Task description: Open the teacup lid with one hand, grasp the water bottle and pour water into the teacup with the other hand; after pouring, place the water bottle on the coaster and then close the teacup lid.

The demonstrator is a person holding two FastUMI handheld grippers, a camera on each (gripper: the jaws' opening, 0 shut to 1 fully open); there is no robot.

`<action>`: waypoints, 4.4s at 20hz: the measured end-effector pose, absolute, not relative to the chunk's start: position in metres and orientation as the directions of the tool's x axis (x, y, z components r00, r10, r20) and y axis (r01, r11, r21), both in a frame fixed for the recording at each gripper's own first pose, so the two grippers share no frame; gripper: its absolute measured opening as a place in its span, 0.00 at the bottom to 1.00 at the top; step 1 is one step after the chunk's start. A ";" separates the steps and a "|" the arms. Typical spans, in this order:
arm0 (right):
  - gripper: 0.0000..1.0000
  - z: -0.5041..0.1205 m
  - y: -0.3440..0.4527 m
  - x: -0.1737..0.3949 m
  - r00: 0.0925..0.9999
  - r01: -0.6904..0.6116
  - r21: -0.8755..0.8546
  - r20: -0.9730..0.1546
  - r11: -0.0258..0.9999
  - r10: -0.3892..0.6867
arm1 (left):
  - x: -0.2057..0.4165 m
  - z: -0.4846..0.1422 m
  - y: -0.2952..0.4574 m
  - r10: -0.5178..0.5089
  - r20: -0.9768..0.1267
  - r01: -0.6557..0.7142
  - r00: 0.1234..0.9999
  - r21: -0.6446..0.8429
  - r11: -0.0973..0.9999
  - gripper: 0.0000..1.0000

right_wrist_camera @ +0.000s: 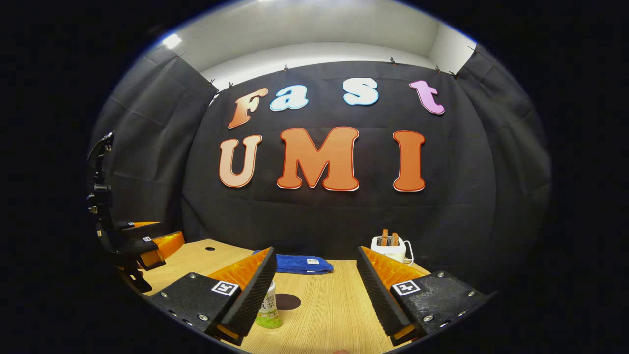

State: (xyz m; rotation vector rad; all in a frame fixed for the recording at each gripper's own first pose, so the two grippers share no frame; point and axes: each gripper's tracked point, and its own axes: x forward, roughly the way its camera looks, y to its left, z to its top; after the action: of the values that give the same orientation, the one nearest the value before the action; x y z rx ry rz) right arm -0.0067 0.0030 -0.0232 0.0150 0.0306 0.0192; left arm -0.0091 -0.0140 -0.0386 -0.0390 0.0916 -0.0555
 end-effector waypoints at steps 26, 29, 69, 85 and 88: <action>0.98 -0.105 0.009 0.002 0.977 -0.046 0.027 -0.207 0.999 0.051 | -0.003 -0.202 -0.028 -0.132 -0.404 0.152 0.905 0.018 0.988 0.84; 0.98 -0.107 0.013 0.000 0.974 -0.061 0.039 -0.214 0.997 0.068 | -0.001 -0.214 -0.020 -0.100 -0.441 0.127 0.892 0.034 0.991 0.62; 0.73 -0.241 0.122 0.029 0.844 -0.231 0.067 -0.483 0.971 0.234 | -0.004 -0.158 0.068 0.038 -0.261 -0.025 0.965 0.053 0.998 0.30; 0.65 -0.215 0.107 0.053 0.905 -0.248 -0.427 -0.422 0.870 0.050 | -0.013 -0.162 0.120 0.111 -0.256 -0.107 0.960 0.031 0.994 0.30; 0.65 -0.207 0.100 0.061 0.930 -0.230 -0.578 -0.367 0.783 0.002 | -0.015 -0.163 0.130 0.131 -0.258 -0.127 0.957 0.031 0.991 0.30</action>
State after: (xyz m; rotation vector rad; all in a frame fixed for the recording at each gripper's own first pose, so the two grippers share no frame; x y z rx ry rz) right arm 0.0611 0.1004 -0.2074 -0.6633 0.3612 0.1284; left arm -0.0152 0.1296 -0.1628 0.0140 0.2622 0.1309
